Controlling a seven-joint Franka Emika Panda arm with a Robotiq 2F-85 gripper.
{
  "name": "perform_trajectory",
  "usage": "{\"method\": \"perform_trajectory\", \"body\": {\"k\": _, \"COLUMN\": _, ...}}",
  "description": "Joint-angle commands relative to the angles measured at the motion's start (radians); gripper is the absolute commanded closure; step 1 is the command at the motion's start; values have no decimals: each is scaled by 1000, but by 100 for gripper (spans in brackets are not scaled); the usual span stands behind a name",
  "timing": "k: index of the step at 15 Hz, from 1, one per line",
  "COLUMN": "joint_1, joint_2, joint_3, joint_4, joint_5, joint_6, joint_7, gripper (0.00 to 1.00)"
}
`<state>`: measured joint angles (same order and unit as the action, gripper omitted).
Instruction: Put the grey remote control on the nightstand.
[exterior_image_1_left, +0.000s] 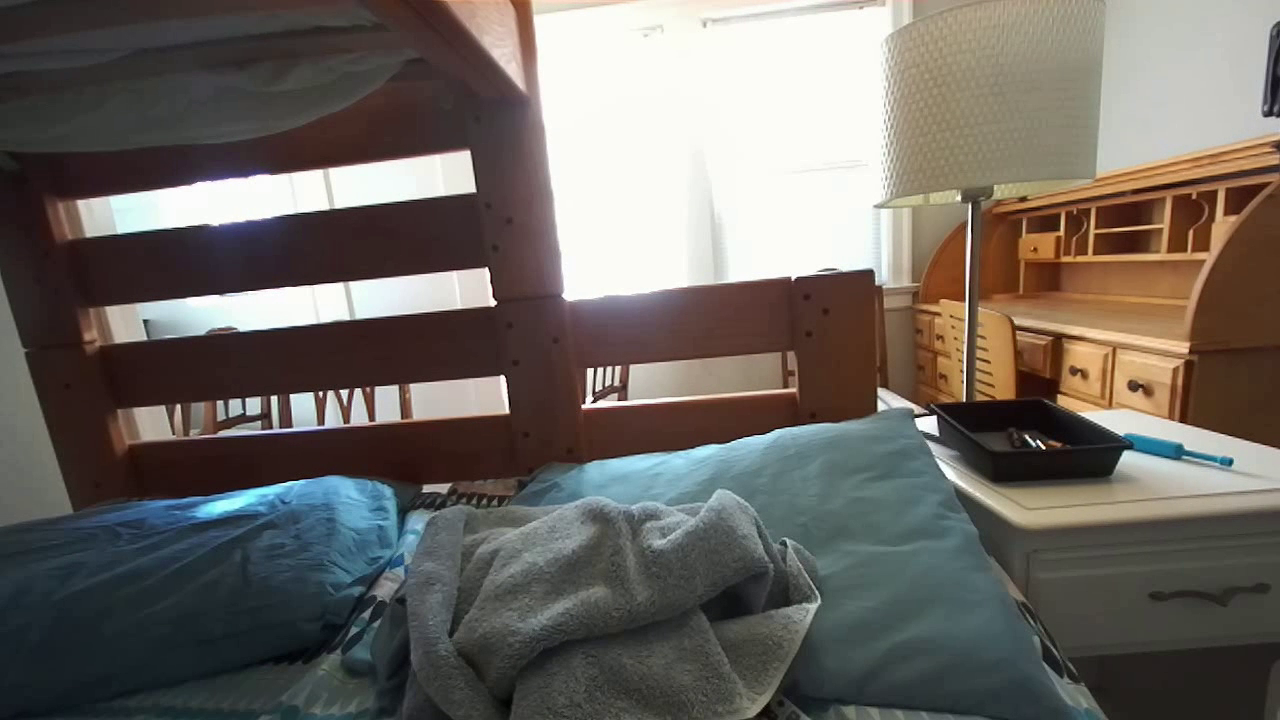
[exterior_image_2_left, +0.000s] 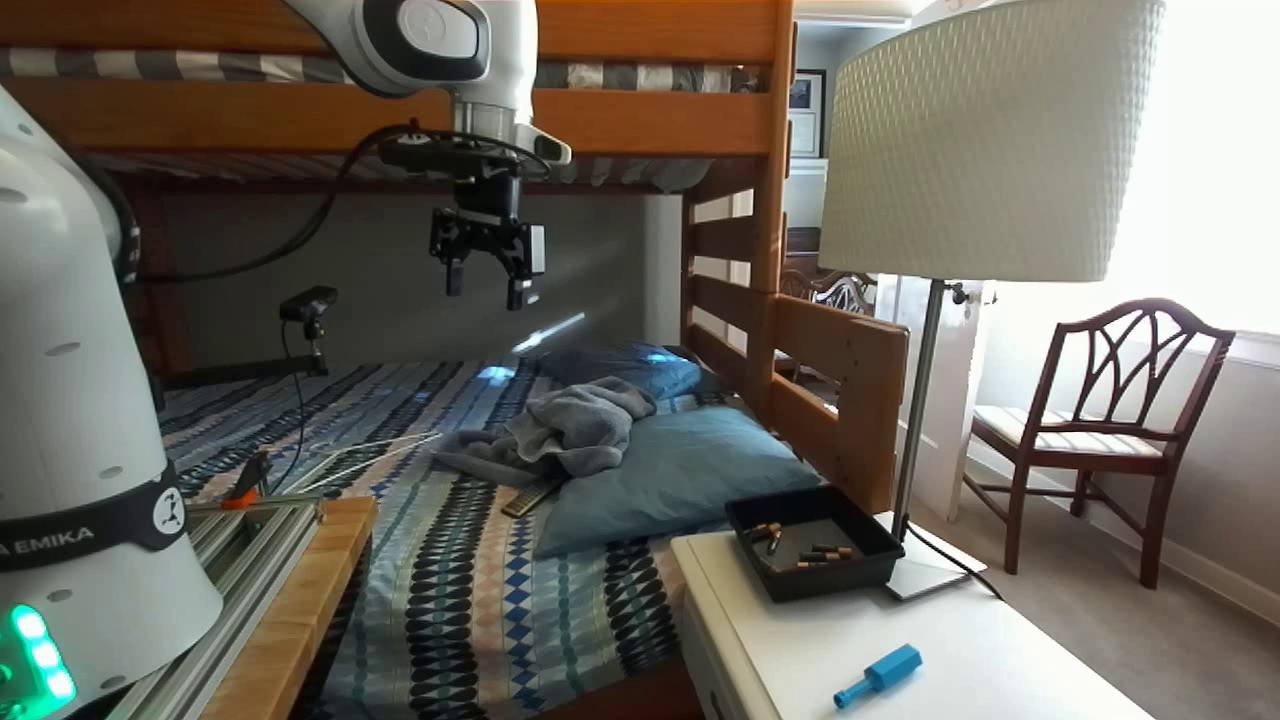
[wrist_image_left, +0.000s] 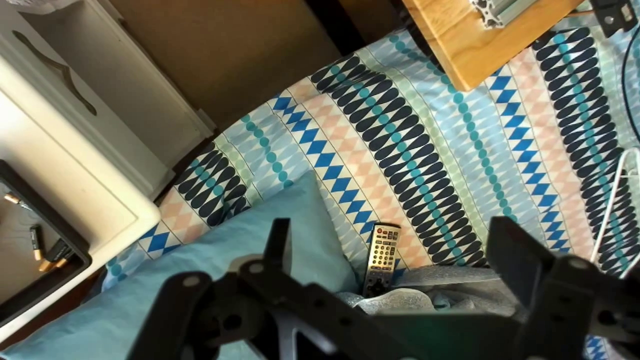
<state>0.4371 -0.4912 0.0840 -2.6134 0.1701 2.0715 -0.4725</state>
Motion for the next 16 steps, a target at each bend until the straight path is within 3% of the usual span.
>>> {"method": "perform_trajectory", "body": {"k": 1, "joint_1": 13, "joint_2": 96, "joint_3": 33, "joint_4": 32, "joint_5": 33, "joint_6": 51, "joint_7": -36, "gripper": 0}}
{"method": "perform_trajectory", "body": {"k": 6, "joint_1": 42, "joint_2": 355, "joint_3": 122, "joint_4": 90, "joint_5": 26, "joint_6": 281, "joint_7": -42, "gripper": 0}}
{"method": "perform_trajectory", "body": {"k": 9, "joint_1": 47, "joint_2": 534, "joint_3": 180, "joint_4": 176, "joint_5": 41, "joint_6": 355, "joint_7": -95, "gripper": 0}}
{"method": "perform_trajectory", "body": {"k": 16, "joint_1": 6, "joint_2": 910, "joint_3": 323, "joint_4": 454, "joint_5": -105, "joint_6": 289, "joint_7": -154, "gripper": 0}}
